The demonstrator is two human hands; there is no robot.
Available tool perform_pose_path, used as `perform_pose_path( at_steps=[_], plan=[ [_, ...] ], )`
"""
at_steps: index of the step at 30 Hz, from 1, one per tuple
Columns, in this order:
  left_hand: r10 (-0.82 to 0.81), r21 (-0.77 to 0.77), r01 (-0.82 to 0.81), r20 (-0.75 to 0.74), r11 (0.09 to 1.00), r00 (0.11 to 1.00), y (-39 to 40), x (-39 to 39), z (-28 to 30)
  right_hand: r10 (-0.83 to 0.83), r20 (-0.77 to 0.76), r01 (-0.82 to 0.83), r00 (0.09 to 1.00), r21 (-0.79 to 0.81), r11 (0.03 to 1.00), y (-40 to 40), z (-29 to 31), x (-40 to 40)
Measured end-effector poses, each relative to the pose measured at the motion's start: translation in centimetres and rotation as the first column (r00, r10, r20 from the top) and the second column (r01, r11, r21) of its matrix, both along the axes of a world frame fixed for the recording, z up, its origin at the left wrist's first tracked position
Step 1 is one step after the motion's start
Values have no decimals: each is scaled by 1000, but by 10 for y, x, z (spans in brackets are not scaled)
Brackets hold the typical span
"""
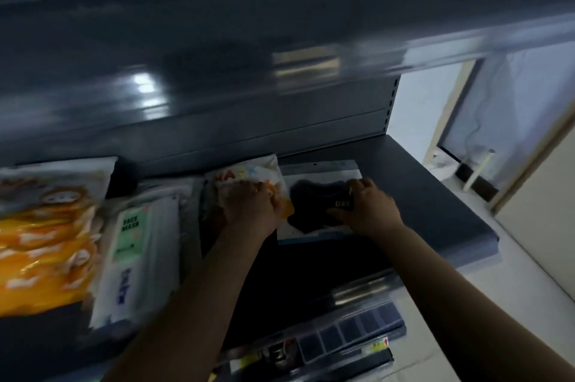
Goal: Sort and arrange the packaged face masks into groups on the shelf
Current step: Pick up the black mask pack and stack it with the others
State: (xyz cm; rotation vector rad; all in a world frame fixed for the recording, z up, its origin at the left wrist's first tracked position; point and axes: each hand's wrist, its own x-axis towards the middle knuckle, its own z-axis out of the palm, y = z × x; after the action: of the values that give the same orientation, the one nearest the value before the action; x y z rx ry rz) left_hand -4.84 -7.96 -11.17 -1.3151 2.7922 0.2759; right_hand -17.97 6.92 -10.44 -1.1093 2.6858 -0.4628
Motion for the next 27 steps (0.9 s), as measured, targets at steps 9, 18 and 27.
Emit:
perform_pose_path(
  at_steps=[9,18,27],
  plan=[
    [-22,31,27,-158,999,987,27,7,-6,42,298,51,954,-297,953,2,-7,-37],
    [27,87,-7,-231,996,973,66,16,7,56,441,188,896,-490,851,25,-4,-64],
    [498,111,-486,-148,867,854,66,28,-5,209,494,313,844,-769,558,70,10,-75]
  ],
)
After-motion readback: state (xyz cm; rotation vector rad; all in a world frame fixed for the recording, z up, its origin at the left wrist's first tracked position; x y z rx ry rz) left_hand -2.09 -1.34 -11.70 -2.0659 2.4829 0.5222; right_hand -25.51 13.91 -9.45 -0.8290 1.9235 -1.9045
